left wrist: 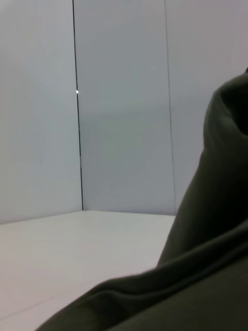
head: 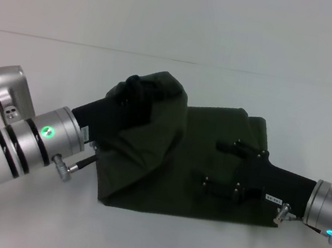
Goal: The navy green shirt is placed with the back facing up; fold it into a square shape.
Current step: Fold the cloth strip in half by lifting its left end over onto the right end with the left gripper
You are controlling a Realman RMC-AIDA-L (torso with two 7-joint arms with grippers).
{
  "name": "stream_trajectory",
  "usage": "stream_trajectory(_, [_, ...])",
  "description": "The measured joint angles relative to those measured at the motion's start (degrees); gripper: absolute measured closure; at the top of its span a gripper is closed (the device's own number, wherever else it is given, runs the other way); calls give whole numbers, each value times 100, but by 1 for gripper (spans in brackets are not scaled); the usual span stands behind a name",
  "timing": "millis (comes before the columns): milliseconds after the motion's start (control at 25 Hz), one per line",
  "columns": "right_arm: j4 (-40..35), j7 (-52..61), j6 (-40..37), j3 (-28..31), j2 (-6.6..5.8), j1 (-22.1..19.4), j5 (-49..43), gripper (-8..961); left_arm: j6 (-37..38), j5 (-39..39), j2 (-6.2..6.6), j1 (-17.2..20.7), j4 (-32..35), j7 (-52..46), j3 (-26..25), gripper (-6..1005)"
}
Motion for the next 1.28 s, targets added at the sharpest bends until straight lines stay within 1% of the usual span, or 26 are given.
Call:
stream_trajectory(320, [16, 0, 21, 0, -2, -47, 53, 45, -189, -273, -21, -204, -505, 553, -18, 919])
stream_trajectory(520, [2, 0, 12, -1, -7, -52, 75, 45, -302, -308, -28, -281, -708, 783, -46, 918])
stream_trajectory(640, [8, 0, 21, -1, -8, -53, 77, 45, -361, -312, -28, -287, -769, 903, -100, 918])
stream_trajectory(720, [15, 0, 22, -1, -8, -57, 78, 45, -389, -316, -27, -308, -901, 1150, -216, 918])
stream_trajectory(920, [-4, 0, 12, 1, -8, -135, 85, 45, -334, -309, -24, -412, -1210, 1771, -328, 812])
stream_trajectory(1040, [-17, 0, -8, 27, -19, -218, 124, 45, -313, -283, -24, -459, -1321, 1934, -348, 748])
stream_trajectory(1280, [-9, 0, -29, 99, -27, -453, 152, 45, -238, -281, -24, -446, -1317, 2025, -404, 539])
